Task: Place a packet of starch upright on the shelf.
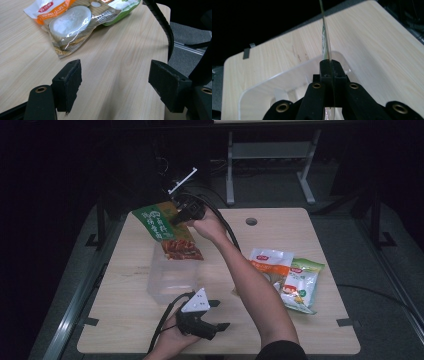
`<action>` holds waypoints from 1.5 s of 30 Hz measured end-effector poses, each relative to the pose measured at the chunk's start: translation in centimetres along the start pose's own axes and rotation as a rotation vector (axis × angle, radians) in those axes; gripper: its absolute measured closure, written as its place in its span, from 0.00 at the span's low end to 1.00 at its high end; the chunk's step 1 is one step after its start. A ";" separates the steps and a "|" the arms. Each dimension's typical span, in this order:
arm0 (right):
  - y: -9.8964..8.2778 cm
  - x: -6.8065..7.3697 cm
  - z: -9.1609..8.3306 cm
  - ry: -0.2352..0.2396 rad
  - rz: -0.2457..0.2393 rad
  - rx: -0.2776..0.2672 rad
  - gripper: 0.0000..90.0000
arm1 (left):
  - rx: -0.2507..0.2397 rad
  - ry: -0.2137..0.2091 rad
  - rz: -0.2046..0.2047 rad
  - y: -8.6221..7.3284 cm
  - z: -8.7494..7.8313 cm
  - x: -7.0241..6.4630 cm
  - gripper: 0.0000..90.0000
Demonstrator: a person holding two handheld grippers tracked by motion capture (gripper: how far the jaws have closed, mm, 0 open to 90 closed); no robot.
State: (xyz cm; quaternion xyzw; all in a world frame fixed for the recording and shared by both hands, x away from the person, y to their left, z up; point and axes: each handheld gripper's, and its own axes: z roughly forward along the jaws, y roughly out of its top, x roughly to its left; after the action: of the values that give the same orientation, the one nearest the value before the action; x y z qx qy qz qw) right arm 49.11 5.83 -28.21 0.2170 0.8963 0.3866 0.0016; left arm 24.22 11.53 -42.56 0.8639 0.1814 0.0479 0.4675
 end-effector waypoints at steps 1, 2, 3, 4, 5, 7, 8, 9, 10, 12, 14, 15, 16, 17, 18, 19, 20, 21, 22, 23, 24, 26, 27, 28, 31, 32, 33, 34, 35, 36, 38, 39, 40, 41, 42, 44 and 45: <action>0.0 0.0 0.0 0.000 0.000 0.000 1.00 | -0.001 -0.001 -0.002 0.0 0.0 0.0 0.29; -0.1 0.2 -0.2 0.002 0.005 -0.012 1.00 | -0.002 -0.002 -0.005 0.0 0.1 -0.1 0.29; -0.2 0.3 -0.3 0.011 0.007 -0.027 1.00 | -0.010 -0.003 -0.013 0.0 0.1 -0.2 0.29; -0.4 0.4 -0.4 0.013 0.009 -0.047 1.00 | -0.009 -0.003 -0.009 0.0 0.1 -0.2 0.29; -0.6 0.4 -0.5 0.019 0.009 -0.072 1.00 | -0.007 -0.003 -0.008 0.0 0.2 -0.2 0.29; -1.1 0.4 -0.6 0.027 0.030 -0.117 1.00 | -0.006 -0.003 0.001 0.0 0.2 -0.1 0.29; -1.4 0.4 -0.7 0.025 0.038 -0.134 1.00 | -0.003 -0.003 0.001 0.0 0.2 -0.2 0.29; -1.7 0.3 -0.8 0.025 0.040 -0.153 1.00 | -0.002 -0.006 0.000 0.0 0.3 -0.2 0.29; -1.9 0.3 -0.8 0.023 0.045 -0.174 1.00 | -0.001 -0.007 -0.004 0.0 0.3 -0.3 0.29; -2.4 0.1 -1.0 0.037 0.069 -0.203 1.00 | 0.001 -0.009 -0.002 0.0 0.4 -0.3 0.29; -2.8 -0.1 -1.1 0.032 0.067 -0.222 1.00 | 0.002 -0.011 0.001 0.0 0.5 -0.4 0.29; -2.9 0.0 -1.2 0.033 0.064 -0.228 1.00 | 0.003 -0.012 0.002 0.0 0.5 -0.4 0.29; -3.0 -0.1 -1.3 0.031 0.068 -0.231 1.00 | 0.003 -0.011 0.004 0.1 0.5 -0.4 0.29; -3.1 -0.2 -1.3 0.031 0.071 -0.238 1.00 | 0.005 -0.011 0.014 0.1 0.5 -0.4 0.29; -3.2 -0.4 -1.4 0.033 0.074 -0.243 1.00 | 0.005 -0.011 0.012 0.1 0.5 -0.4 0.29; -3.2 -0.5 -1.5 0.032 0.072 -0.246 1.00 | 0.006 -0.012 0.012 0.1 0.5 -0.4 0.29; -3.2 -0.5 -1.5 0.032 0.069 -0.235 1.00 | 0.005 -0.012 0.013 0.1 0.5 -0.4 0.29; -3.2 -0.5 -1.5 0.032 0.069 -0.235 1.00 | 0.004 -0.013 0.012 0.1 0.5 -0.4 0.29; -3.2 -0.5 -1.5 0.031 0.060 -0.222 1.00 | 0.004 -0.012 0.012 0.1 0.5 -0.4 0.29; -3.2 -0.4 -1.4 0.030 0.058 -0.212 1.00 | 0.003 -0.013 0.011 0.1 0.5 -0.4 0.29; -3.2 -0.6 -1.3 0.031 0.052 -0.204 1.00 | 0.005 -0.012 0.009 0.1 0.5 -0.4 0.29; -3.3 -0.6 -1.2 0.032 0.048 -0.210 1.00 | 0.005 -0.013 0.011 0.1 0.5 -0.4 0.29; -3.3 -0.6 -1.2 0.032 0.051 -0.218 1.00 | 0.005 -0.013 0.011 0.1 0.5 -0.4 0.29; -3.4 -0.6 -1.1 0.034 0.050 -0.228 1.00 | 0.005 -0.013 0.011 0.1 0.5 -0.4 0.29; -3.4 -0.5 -0.8 0.037 0.046 -0.248 1.00 | 0.001 -0.013 0.012 0.1 0.4 -0.3 0.29; -3.5 -0.5 -0.7 0.037 0.042 -0.251 1.00 | 0.001 -0.012 0.009 0.1 0.4 -0.3 0.29; -3.7 -0.5 -0.5 0.033 0.045 -0.256 1.00 | -0.001 -0.012 0.007 0.1 0.4 -0.4 0.29; -3.9 -0.6 -0.3 0.037 0.047 -0.259 1.00 | 0.001 -0.011 0.009 0.0 0.4 -0.4 0.29; -4.2 -0.7 -0.1 0.038 0.049 -0.258 1.00 | 0.001 -0.011 0.011 0.1 0.3 -0.4 0.29; -4.4 -0.7 0.1 0.039 0.057 -0.258 1.00 | 0.003 -0.012 0.012 0.1 0.3 -0.4 0.29; -4.9 -0.9 0.4 0.045 0.063 -0.261 1.00 | 0.005 -0.011 0.015 0.1 0.3 -0.4 0.29; -5.1 -1.1 0.7 0.046 0.061 -0.254 1.00 | 0.005 -0.012 0.014 0.1 0.4 -0.4 0.29; -5.3 -1.2 0.9 0.043 0.063 -0.243 1.00 | 0.001 -0.013 0.009 0.0 0.4 -0.4 0.29; -5.5 -1.2 1.1 0.046 0.059 -0.230 1.00 | 0.000 -0.015 0.009 0.0 0.4 -0.4 0.29; -5.8 -1.3 1.3 0.048 0.055 -0.229 1.00 | 0.002 -0.014 0.008 0.0 0.4 -0.4 0.29; -6.1 -1.5 1.3 0.052 0.060 -0.234 1.00 | 0.001 -0.015 0.002 0.0 0.4 -0.4 0.29; -6.2 -1.5 1.2 0.056 0.060 -0.234 1.00 | 0.002 -0.015 0.003 0.0 0.4 -0.4 0.29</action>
State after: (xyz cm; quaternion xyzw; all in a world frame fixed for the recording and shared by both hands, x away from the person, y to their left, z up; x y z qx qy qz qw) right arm 48.31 2.34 -33.58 0.2310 0.8380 0.4942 -0.0098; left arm 23.98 11.06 -42.74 0.8650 0.1766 0.0422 0.4677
